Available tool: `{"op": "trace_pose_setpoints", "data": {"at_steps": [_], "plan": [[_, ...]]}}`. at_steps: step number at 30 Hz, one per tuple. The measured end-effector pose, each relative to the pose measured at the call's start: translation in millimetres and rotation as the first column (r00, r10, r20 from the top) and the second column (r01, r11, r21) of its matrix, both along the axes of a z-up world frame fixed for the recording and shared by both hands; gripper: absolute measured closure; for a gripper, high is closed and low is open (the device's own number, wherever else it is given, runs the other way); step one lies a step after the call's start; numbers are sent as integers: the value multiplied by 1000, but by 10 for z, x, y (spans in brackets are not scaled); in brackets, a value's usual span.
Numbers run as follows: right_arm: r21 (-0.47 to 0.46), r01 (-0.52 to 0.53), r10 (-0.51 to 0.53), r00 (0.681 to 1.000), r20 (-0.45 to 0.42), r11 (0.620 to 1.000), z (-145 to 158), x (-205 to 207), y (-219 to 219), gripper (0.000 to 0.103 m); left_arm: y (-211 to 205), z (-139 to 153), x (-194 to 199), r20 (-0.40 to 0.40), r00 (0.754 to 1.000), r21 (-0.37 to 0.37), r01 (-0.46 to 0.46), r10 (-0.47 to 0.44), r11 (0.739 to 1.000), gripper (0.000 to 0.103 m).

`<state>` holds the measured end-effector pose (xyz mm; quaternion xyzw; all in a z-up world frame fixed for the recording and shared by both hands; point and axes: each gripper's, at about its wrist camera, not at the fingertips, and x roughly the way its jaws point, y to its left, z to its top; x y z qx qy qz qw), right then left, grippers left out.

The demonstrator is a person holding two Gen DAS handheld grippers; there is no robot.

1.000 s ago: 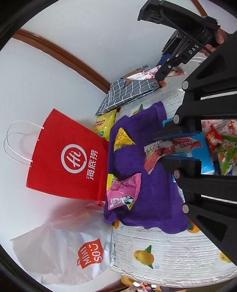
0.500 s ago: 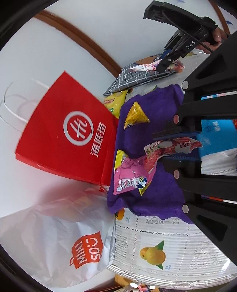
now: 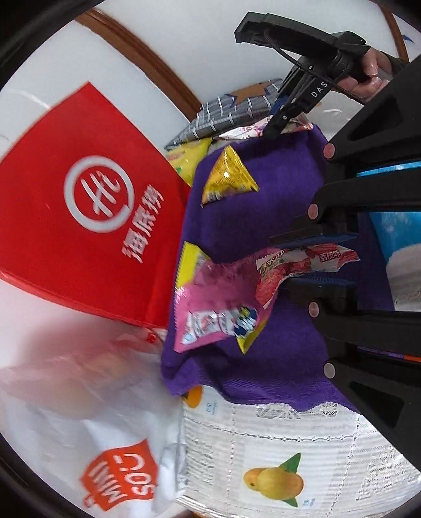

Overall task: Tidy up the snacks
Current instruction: 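Lower both packets onto the purple towel and open both tools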

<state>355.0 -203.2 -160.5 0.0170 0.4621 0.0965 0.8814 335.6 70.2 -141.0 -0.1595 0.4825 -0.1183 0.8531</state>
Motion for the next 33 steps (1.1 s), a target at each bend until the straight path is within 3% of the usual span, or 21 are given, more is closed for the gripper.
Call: {"op": "trace_pose_setpoints", "data": {"at_steps": [11, 14, 15, 17, 19, 25, 33], "plan": [[-35, -6, 4, 998, -58, 999, -331, 41, 43, 79, 31, -168, 85, -59, 998, 33, -25, 26, 999, 86], [-44, 0, -2, 999, -49, 999, -323, 2, 52, 73, 50, -170, 106, -76, 997, 37, -29, 31, 999, 76], [-43, 0, -2, 999, -43, 999, -306, -22, 52, 70, 67, -164, 98, -79, 996, 41, -32, 35, 999, 73], [-45, 7, -8, 1000, -27, 999, -253, -81, 45, 63, 80, -145, 90, -85, 995, 63, -45, 50, 997, 51], [-46, 22, -23, 1000, -17, 999, -162, -145, 22, 46, 93, -94, 61, -72, 995, 92, -60, 67, 994, 45], [-52, 71, -71, 997, -1, 996, 113, -331, -85, 25, 48, 186, -77, -25, 997, 119, -70, 74, 990, 39], [-36, 101, -97, 989, 109, 994, 505, -845, -215, 22, -13, 470, -400, -5, 996, 112, -90, 91, 990, 35]]}}
